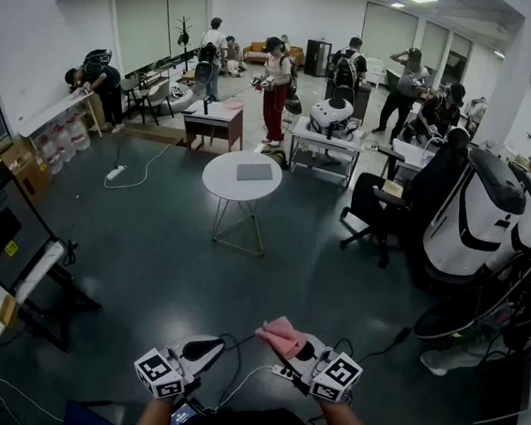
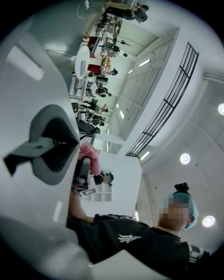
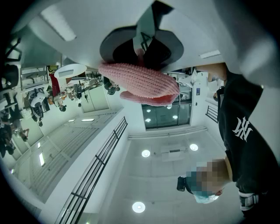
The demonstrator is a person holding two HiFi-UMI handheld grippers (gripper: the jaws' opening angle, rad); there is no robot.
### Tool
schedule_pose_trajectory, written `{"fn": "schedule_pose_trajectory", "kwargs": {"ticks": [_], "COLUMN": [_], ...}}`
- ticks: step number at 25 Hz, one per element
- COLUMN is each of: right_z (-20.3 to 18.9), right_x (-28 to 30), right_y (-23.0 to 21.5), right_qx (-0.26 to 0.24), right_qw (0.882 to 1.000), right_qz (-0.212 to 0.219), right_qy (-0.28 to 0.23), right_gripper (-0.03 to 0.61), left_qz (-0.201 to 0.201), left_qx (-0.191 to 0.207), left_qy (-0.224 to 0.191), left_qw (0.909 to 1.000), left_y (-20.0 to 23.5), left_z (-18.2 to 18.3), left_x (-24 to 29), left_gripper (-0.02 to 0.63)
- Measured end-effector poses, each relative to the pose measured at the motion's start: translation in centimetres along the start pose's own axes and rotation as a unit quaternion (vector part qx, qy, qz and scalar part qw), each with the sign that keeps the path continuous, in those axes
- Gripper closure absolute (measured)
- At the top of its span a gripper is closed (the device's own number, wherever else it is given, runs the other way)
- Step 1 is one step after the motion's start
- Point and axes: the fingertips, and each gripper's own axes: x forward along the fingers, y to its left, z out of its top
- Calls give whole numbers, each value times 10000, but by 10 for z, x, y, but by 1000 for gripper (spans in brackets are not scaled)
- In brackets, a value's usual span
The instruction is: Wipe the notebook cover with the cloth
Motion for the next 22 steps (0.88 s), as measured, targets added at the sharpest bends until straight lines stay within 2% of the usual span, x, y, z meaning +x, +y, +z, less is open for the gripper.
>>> {"fn": "schedule_pose_trajectory", "kwargs": {"ticks": [5,13,18,22], "right_z": [-4,6,-11,-27], "right_x": [-38,-88,-117,-131], "right_y": [-14,-35,-42,-50], "right_qx": [139,24,79,217], "right_qw": [9997,9997,9999,9995], "right_qz": [-157,-140,-93,-175], "right_qy": [-96,-216,-121,-114], "right_gripper": [548,548,543,543], "left_qz": [-28,106,256,358], "left_qx": [12,102,-49,-88], "left_qy": [18,-81,-110,41], "left_qw": [10000,9999,9996,9993], "left_y": [-22,-44,-60,-67], "left_z": [-10,-4,-18,-31], "left_x": [23,66,83,83], "left_gripper": [614,614,614,614]}}
